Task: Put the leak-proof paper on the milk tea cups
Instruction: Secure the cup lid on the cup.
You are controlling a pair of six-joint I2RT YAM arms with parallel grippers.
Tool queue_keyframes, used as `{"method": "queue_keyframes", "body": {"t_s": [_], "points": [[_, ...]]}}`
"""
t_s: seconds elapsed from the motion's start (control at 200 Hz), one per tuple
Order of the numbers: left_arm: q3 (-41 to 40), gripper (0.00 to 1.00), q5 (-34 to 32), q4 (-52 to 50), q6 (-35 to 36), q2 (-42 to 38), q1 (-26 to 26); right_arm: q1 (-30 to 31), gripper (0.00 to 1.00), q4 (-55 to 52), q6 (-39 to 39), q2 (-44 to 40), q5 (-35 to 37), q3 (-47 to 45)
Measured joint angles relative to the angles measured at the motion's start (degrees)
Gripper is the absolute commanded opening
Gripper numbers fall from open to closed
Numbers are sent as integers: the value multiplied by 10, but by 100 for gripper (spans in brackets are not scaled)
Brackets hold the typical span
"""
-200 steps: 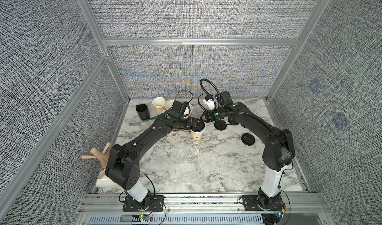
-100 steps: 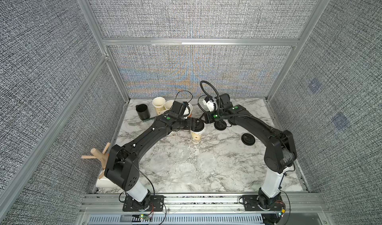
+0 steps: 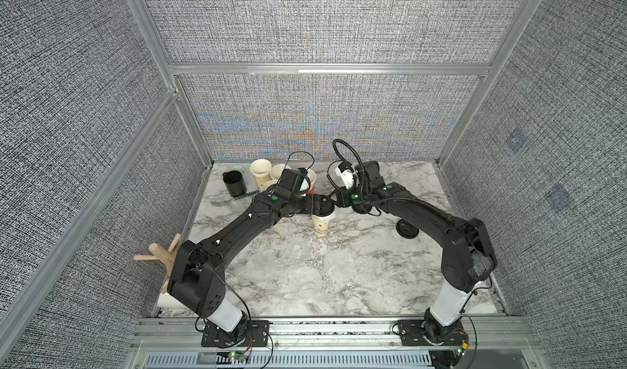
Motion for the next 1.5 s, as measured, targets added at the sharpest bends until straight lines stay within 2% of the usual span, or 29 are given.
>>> {"method": "queue_keyframes", "body": {"t_s": [0.27,0.4,0.565,0.886,1.501], "points": [[-13,76,11,17,-5,-4,-1,-10,55,-92,44,-72,44,-4],[-14,76,10,17,-7,-6,-1,-11,55,-95,73,-113,65,-27],[-14,76,10,16,-7,-6,0,17,55,-91,102,-144,68,-68],[-9,76,12,27,-9,6,-1,64,54,-60,158,-129,54,-83],[-13,76,11,34,-9,5,-1,72,52,7,219,-115,25,-116]]}}
